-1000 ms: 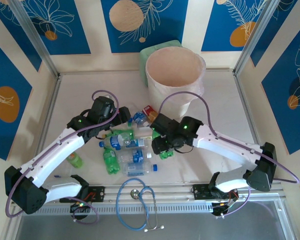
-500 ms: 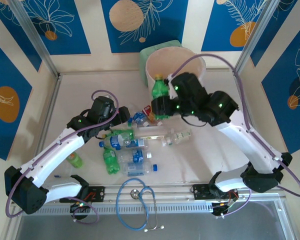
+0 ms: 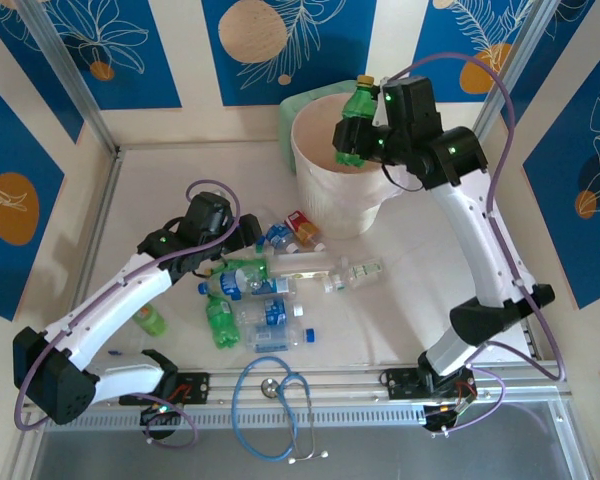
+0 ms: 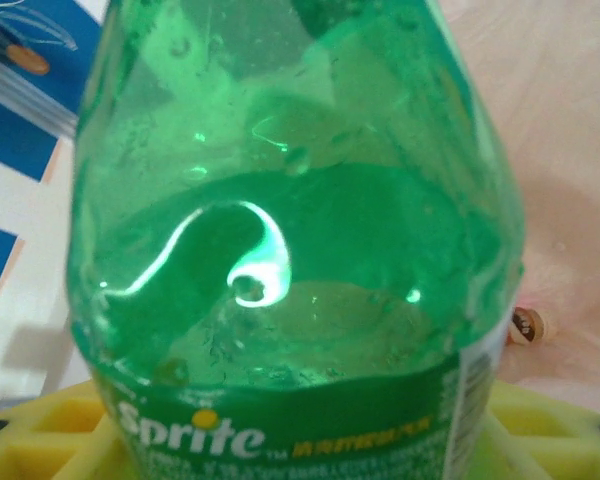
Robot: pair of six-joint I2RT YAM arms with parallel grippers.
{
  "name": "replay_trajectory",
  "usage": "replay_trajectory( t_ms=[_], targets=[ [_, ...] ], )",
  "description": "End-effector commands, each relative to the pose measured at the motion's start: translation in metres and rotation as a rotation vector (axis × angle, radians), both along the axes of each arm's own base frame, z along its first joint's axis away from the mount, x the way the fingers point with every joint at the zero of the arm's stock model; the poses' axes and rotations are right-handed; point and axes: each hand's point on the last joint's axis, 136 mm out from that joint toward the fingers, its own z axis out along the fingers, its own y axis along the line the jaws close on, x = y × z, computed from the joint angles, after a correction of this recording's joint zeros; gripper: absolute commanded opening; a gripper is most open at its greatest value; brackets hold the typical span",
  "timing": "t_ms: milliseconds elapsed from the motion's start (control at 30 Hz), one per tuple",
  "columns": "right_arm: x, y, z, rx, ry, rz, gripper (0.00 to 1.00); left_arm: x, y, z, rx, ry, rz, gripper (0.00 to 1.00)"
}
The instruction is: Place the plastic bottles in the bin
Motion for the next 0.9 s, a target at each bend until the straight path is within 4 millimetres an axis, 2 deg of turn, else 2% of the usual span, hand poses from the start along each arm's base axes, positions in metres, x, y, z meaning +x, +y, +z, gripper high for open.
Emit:
replay_trajectory(
  t_ms=[0, 267, 367, 533, 633, 733, 867],
  targets=[
    [0.013, -0.003, 0.010, 0.053, -0.009, 0.007, 0.59, 0.008, 0.001, 0.011, -0.004, -0.035, -0.001, 0.86],
    [0.044, -0.015, -0.004, 0.059, 0.031, -0.024, 0.60, 0.004, 0.008, 0.002, 0.028, -0.007, 0.022, 0.86],
    [0.050, -0.016, -0.009, 0.055, 0.042, -0.025, 0.65, 0.003, 0.010, 0.000, 0.035, -0.003, 0.029, 0.86],
    [0.058, -0.020, -0.009, 0.053, 0.045, -0.037, 0.80, -0.001, 0.014, -0.004, 0.044, 0.007, 0.037, 0.86],
    [0.057, -0.022, -0.004, 0.049, 0.034, -0.039, 0.85, -0.002, 0.017, -0.007, 0.062, 0.023, 0.044, 0.86],
    [0.050, -0.020, 0.000, 0.049, 0.030, -0.026, 0.85, -0.004, 0.021, -0.008, 0.081, 0.038, 0.054, 0.86],
    [0.025, 0.003, 0.002, 0.035, 0.010, 0.055, 0.84, -0.010, 0.030, -0.005, 0.094, 0.058, 0.092, 0.88]
  ],
)
